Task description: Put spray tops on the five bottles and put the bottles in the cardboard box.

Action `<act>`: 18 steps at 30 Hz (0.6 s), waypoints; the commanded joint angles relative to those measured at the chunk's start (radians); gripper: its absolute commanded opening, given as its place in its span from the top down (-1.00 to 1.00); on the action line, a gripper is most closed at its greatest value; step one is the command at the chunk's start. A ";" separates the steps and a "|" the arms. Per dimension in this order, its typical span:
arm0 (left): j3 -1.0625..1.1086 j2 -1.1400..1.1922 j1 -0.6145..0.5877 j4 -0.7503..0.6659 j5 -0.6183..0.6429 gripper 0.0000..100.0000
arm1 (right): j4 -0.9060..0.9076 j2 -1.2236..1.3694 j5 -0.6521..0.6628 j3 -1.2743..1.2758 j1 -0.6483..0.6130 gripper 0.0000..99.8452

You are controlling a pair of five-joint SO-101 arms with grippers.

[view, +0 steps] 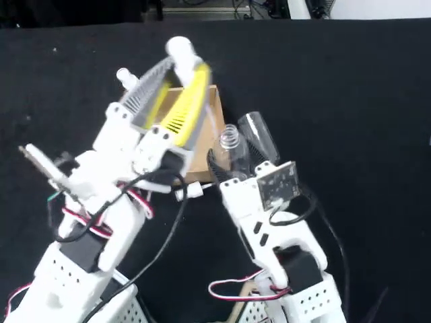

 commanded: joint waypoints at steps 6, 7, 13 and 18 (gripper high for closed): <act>0.030 0.014 0.065 -0.140 0.005 0.92 | -0.037 -0.136 0.002 0.044 -0.028 0.98; 0.030 0.015 0.065 -0.140 0.005 0.92 | -0.037 -0.136 0.002 0.042 -0.028 0.98; 0.036 0.081 0.062 -0.144 0.003 0.92 | -0.037 -0.143 0.002 0.042 -0.026 0.98; 0.016 0.157 0.061 -0.146 0.003 0.92 | -0.037 -0.143 0.002 0.041 -0.023 0.98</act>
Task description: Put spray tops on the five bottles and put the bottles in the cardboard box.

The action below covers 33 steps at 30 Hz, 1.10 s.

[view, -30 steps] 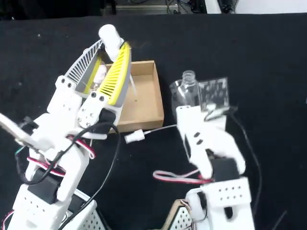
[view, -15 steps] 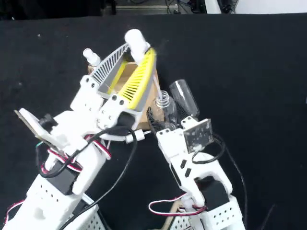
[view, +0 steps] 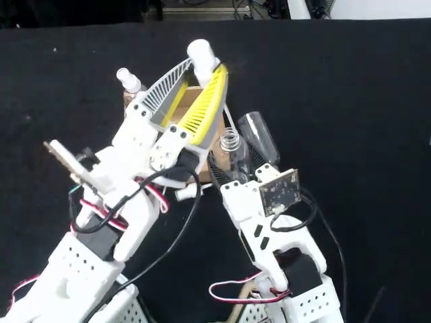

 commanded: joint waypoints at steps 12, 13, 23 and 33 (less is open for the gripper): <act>-0.031 0.069 0.016 -0.003 -0.143 0.93 | -0.029 -0.045 0.002 -0.012 -0.017 0.98; -0.031 0.069 0.019 -0.003 -0.144 0.93 | -0.029 -0.045 0.002 -0.012 -0.017 0.98; -0.028 0.014 0.012 -0.002 -0.149 0.93 | -0.029 -0.045 0.002 -0.010 -0.017 0.98; -0.012 0.002 0.018 -0.006 -0.150 0.93 | -0.029 -0.045 0.002 -0.008 -0.017 0.98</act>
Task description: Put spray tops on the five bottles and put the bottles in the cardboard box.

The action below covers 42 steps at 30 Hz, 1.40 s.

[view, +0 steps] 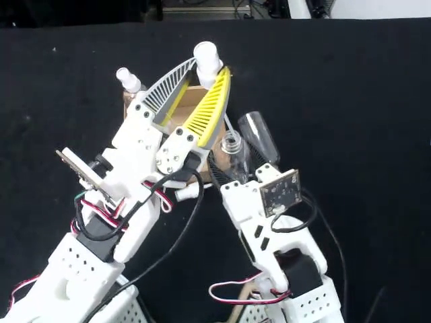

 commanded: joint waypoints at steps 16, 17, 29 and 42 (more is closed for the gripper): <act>-0.038 0.025 -0.021 -0.012 -0.009 0.93 | -0.031 -0.045 0.002 -0.010 -0.018 0.98; -0.038 0.025 -0.021 -0.012 -0.011 0.93 | -0.031 -0.045 0.002 -0.010 -0.018 0.98; -0.039 -0.037 -0.022 -0.011 -0.011 0.93 | -0.031 -0.045 0.002 -0.010 -0.018 0.98; -0.033 -0.058 -0.061 -0.011 -0.003 0.93 | -0.031 -0.045 0.002 -0.010 -0.018 0.98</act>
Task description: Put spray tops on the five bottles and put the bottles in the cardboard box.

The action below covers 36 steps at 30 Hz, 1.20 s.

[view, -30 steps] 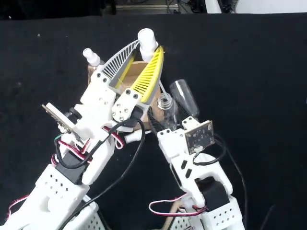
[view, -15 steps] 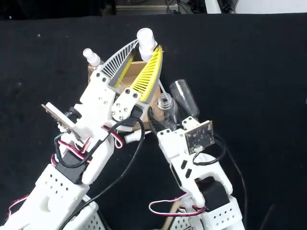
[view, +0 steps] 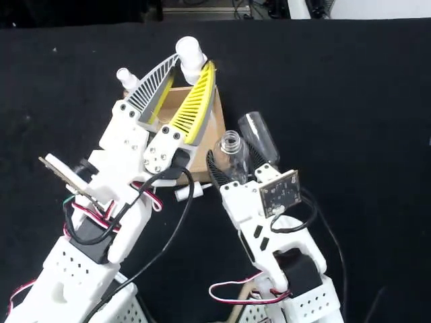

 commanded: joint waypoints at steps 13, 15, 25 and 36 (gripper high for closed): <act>-0.030 -0.015 0.070 -0.006 -0.003 0.93 | -0.029 -0.045 0.002 -0.008 -0.014 0.98; -0.030 -0.015 0.068 -0.006 -0.003 0.93 | -0.029 -0.045 0.002 -0.008 -0.014 0.98; -0.008 -0.015 0.102 -0.006 -0.003 0.93 | -0.029 -0.045 0.002 -0.008 -0.014 0.98; -0.005 0.106 0.096 -0.005 -0.009 0.93 | -0.029 -0.045 0.002 -0.008 -0.014 0.98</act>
